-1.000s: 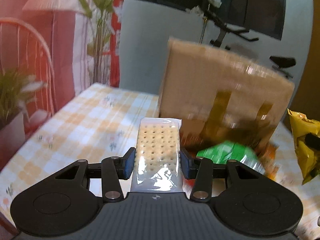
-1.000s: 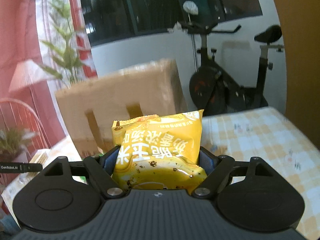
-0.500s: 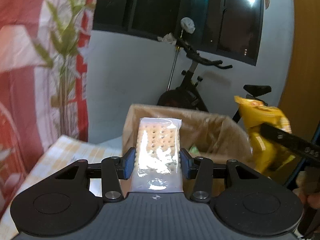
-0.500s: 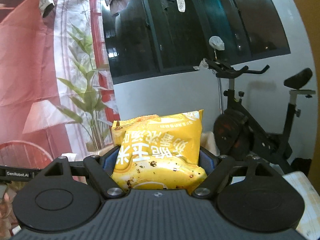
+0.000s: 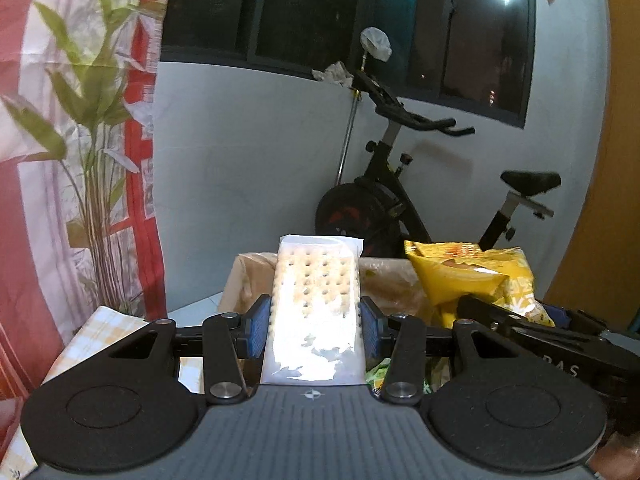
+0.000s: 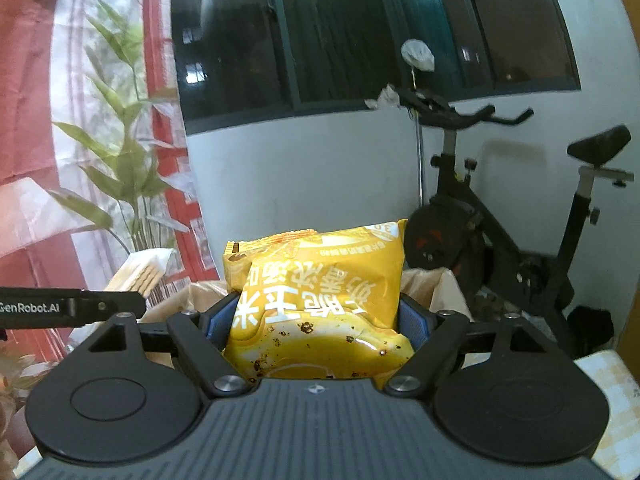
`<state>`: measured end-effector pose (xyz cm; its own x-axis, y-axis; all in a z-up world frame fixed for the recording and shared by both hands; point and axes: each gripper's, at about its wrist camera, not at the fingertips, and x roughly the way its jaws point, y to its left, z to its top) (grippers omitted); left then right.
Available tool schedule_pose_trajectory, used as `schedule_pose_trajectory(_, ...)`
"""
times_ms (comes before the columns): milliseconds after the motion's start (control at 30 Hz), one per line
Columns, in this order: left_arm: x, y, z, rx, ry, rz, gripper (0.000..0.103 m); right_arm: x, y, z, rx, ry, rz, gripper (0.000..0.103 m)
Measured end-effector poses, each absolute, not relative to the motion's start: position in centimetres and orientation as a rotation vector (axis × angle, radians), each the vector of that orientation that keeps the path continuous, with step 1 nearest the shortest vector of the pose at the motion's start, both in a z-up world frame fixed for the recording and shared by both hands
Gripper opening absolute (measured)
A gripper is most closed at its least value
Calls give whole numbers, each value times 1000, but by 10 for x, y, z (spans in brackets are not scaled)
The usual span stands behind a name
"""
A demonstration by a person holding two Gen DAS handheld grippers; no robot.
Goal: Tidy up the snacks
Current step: 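Lift yellow bag and cracker pack over the box and open both tools, then move both tools back down to the snacks beside the box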
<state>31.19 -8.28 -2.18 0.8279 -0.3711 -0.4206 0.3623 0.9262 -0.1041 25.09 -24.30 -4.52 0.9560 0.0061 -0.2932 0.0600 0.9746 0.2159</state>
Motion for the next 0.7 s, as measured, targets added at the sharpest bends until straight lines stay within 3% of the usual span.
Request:
schedule_pose_trajectory(167, 314, -90, -37, 14, 484, -414, 51, 260, -251, -60, 281, 387, -12, 84)
schedule_pose_trajectory(267, 314, -88, -44, 29, 505, -427, 76, 260, -259, -68, 337, 430, -26, 84)
schedule_pose_trajectory(300, 312, -86, -45, 28, 499, -423, 78, 257, -262, -69, 359, 430, -18, 84)
schedule_pose_trajectory(400, 308, -79, -47, 20, 502, -415, 78, 245, -265, -68, 350, 413, -4, 92)
schedule_pose_trajectory(700, 267, -43, -38, -26, 470, -440, 78, 195, -265, -66, 290, 357, 60, 92)
